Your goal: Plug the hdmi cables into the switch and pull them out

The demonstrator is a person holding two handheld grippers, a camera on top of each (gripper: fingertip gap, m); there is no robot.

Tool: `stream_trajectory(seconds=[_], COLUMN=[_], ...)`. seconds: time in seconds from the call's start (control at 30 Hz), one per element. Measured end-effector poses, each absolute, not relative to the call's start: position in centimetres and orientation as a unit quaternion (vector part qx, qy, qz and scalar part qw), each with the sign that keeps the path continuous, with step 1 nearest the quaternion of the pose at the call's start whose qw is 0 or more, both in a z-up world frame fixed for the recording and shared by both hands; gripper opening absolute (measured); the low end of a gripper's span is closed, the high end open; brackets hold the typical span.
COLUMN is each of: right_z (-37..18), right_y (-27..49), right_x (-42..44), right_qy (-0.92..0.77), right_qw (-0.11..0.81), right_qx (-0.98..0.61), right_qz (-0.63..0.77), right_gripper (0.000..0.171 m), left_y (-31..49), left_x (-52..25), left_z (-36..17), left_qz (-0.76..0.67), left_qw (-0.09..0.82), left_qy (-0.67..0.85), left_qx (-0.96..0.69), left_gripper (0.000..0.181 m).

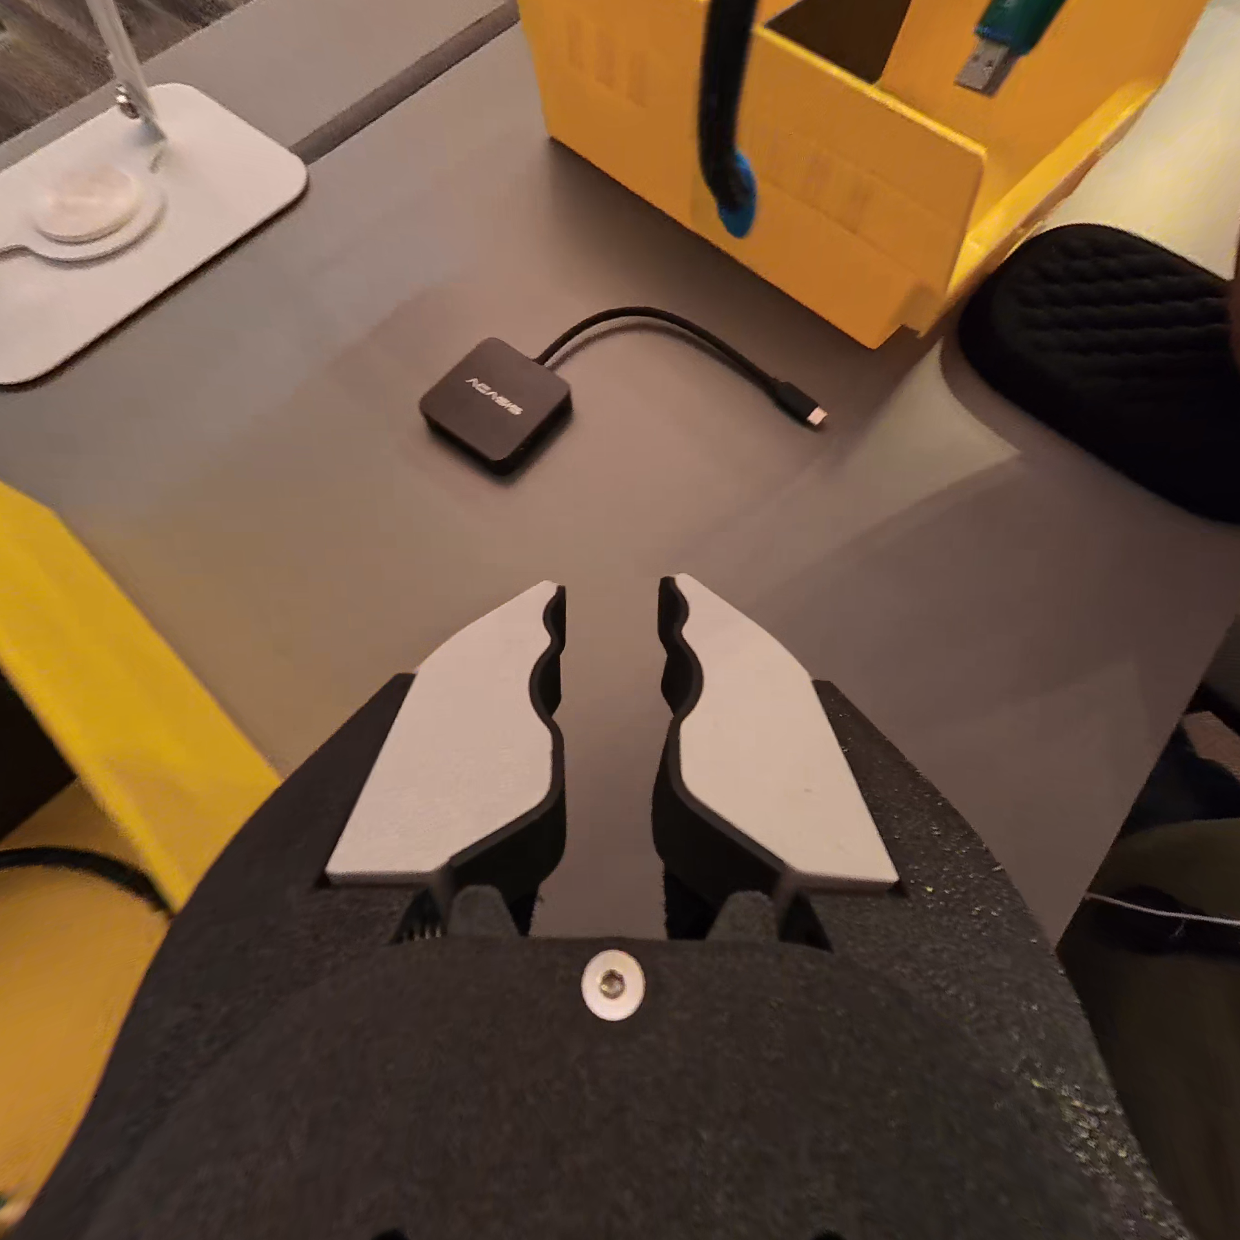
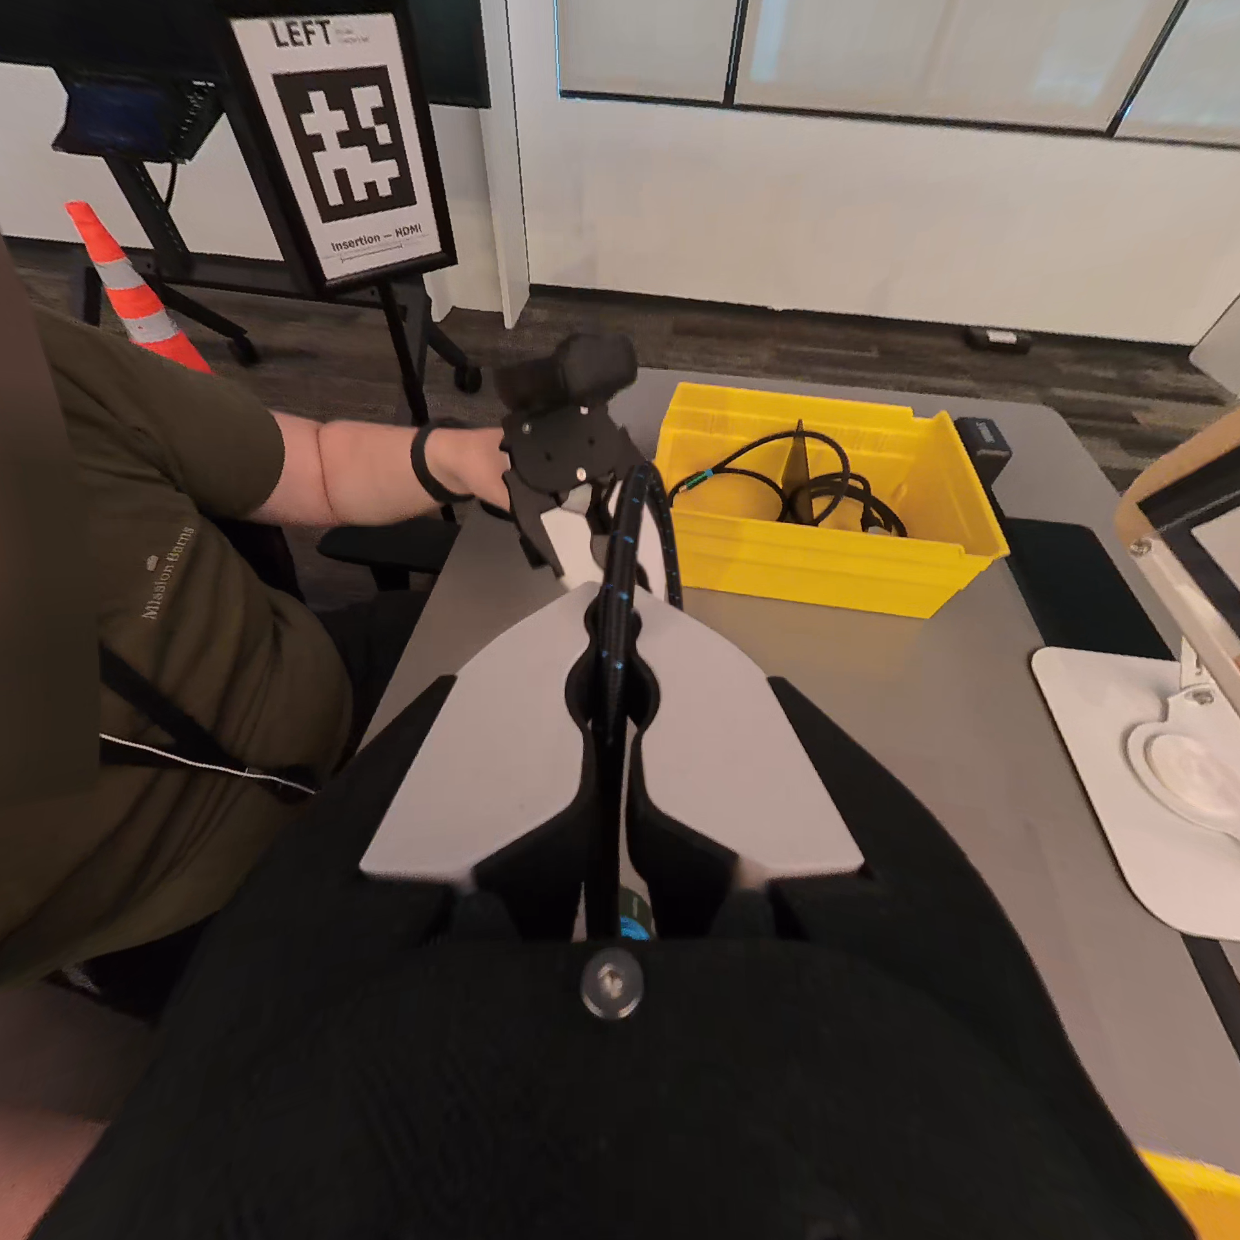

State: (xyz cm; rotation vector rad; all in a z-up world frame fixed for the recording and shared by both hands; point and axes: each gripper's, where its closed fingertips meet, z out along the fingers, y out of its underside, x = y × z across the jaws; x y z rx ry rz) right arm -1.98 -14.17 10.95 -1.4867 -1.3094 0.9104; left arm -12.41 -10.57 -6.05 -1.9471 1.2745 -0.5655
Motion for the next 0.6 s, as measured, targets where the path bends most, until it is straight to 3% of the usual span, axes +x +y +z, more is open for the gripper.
stream_trajectory(seconds=[0.13, 0.2, 0.3, 0.4, 0.6], right_z=[11.5, 11.7, 11.8, 12.2, 14.3], right_y=[-15.3, -16.0, -16.9, -17.8, -19.0], right_x=[-3.8, -4.8, -6.1, -7.0, -6.4], right_qy=[-0.549, -0.555, -0.565, -0.569, -0.556], right_qw=[0.465, 0.461, 0.448, 0.438, 0.445], right_qx=[-0.579, -0.563, -0.546, -0.522, -0.458], right_qz=[0.384, 0.403, 0.427, 0.460, 0.532], right_gripper=[0.002, 0.002, 0.002, 0.002, 0.002], left_y=[-11.7, -12.2, -12.0, -12.7, -14.1], left_x=[-10.1, -8.7, -7.3, -6.2, -5.2], left_z=[-6.7, -6.3, -6.1, -5.2, -3.0], left_qz=[-0.300, -0.344, -0.370, -0.397, -0.398], left_qw=[0.367, 0.374, 0.402, 0.439, 0.510], left_qy=[0.482, 0.486, 0.487, 0.495, 0.513], left_qx=[-0.737, -0.711, -0.681, -0.636, -0.564], left_gripper=[0.032, 0.057, 0.076, 0.076, 0.057])
